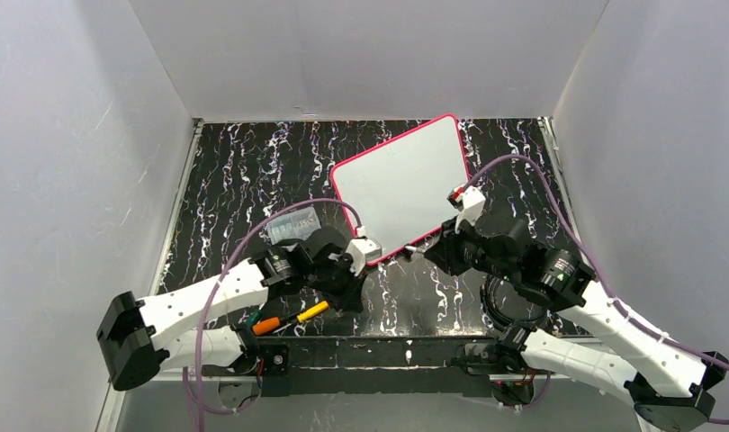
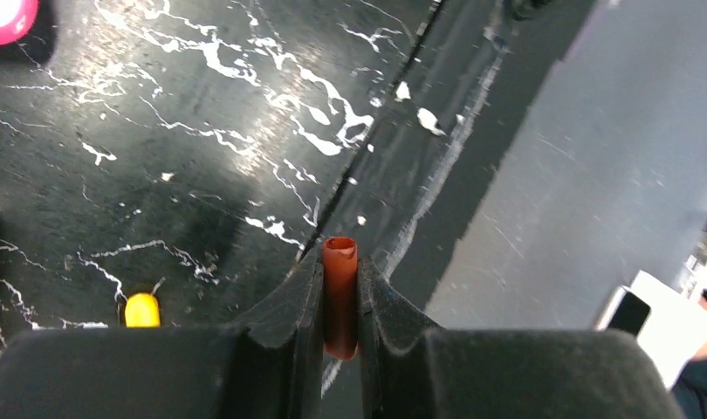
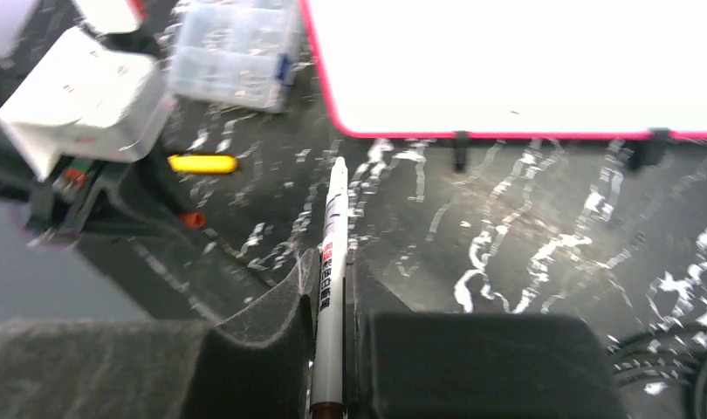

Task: Write a sentence on the whiteboard
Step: Place the pen cap at the center of the board.

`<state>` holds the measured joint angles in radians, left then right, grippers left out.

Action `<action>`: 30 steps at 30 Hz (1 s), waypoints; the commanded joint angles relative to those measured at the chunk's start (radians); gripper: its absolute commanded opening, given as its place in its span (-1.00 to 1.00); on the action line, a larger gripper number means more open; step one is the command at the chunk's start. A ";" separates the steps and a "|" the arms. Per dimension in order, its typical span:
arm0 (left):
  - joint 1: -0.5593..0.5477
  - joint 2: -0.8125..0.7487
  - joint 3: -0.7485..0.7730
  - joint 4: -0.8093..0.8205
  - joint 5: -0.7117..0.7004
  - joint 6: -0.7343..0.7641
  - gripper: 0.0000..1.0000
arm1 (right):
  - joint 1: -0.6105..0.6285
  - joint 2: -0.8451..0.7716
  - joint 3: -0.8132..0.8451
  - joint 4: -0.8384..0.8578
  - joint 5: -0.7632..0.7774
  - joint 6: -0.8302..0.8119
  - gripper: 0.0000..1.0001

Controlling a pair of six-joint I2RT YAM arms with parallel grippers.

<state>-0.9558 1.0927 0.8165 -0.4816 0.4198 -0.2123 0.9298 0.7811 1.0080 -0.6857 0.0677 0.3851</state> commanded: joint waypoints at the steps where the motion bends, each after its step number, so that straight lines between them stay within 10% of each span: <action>1: -0.047 0.051 -0.059 0.190 -0.262 -0.097 -1.00 | -0.002 -0.086 -0.100 0.143 0.295 0.041 -0.97; 15: -0.052 0.337 -0.071 0.313 -0.488 -0.209 -0.92 | -0.002 -0.298 -0.241 0.296 0.429 0.071 -0.97; 30: -0.052 0.395 -0.085 0.301 -0.540 -0.260 -0.22 | -0.002 -0.326 -0.247 0.276 0.410 0.070 -0.97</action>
<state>-1.0073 1.4860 0.7361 -0.1341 -0.0685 -0.4652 0.9295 0.4614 0.7685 -0.4522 0.4667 0.4484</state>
